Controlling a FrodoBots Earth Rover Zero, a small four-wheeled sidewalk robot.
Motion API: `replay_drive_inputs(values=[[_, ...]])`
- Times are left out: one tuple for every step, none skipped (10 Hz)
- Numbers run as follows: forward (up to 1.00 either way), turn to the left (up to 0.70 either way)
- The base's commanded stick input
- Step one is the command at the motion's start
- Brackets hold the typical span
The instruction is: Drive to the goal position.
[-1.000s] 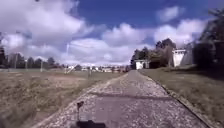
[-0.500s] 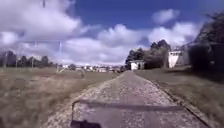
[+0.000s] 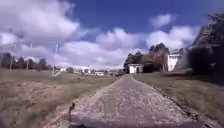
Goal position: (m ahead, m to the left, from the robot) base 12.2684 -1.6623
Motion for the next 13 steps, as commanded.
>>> replay_drive_inputs(values=[[1.0, 0.01], [1.0, 0.01], [1.0, 0.01], [1.0, 0.01], [1.0, 0.0], [1.0, -0.02], [1.0, -0.05], [1.0, -0.14], [1.0, -0.24], [1.0, -0.34], [1.0, -0.39], [1.0, -0.39], [1.0, -0.18]])
